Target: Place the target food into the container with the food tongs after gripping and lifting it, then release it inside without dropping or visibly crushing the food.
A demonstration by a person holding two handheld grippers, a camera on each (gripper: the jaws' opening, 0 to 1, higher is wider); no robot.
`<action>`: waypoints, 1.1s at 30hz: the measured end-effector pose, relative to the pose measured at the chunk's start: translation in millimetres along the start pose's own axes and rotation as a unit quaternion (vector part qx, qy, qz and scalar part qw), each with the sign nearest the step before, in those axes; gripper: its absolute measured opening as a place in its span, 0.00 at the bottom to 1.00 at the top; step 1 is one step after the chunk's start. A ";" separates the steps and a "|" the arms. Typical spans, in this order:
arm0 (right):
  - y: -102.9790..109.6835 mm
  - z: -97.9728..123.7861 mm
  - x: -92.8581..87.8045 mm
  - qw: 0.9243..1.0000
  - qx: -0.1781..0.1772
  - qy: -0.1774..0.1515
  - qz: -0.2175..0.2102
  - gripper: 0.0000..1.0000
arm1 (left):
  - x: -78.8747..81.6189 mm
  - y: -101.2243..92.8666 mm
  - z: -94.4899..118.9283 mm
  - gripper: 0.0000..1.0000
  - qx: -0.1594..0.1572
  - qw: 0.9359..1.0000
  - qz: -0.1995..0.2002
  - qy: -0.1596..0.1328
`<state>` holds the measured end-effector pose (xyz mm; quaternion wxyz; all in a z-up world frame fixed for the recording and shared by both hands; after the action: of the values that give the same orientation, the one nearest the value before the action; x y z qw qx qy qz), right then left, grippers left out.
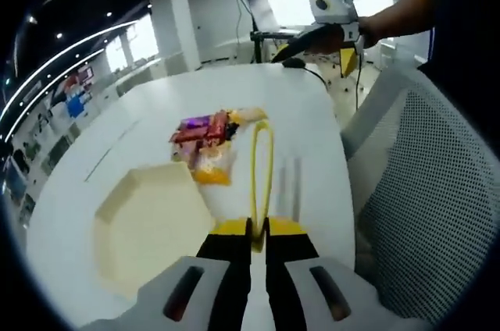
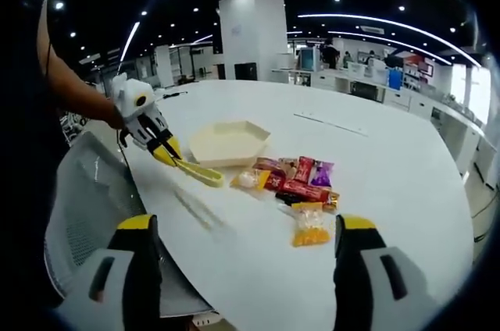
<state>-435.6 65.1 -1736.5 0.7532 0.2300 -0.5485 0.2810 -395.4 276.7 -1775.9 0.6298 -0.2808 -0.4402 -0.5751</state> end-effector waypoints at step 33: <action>65.7 -41.5 223.6 0.958 0.238 -0.160 -0.004 0.46 | 219.0 41.7 83.3 0.00 -0.056 0.977 0.027 -0.204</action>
<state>-397.3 178.9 -1532.5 0.5804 0.4471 -0.5776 0.3599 -384.9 251.4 -1539.5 0.5252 -0.4390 -0.5188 -0.5122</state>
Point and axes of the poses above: the point that each gripper's makers call its tool centre point, and the gripper's own axes: z roughly backward along the fingers, y roughly to its left, x roughly out of its top, the point moved 1 cm from there along z, roughly backward along the fingers, and after that the axes turned 11 degrees about -y, right-handed, at the moved point
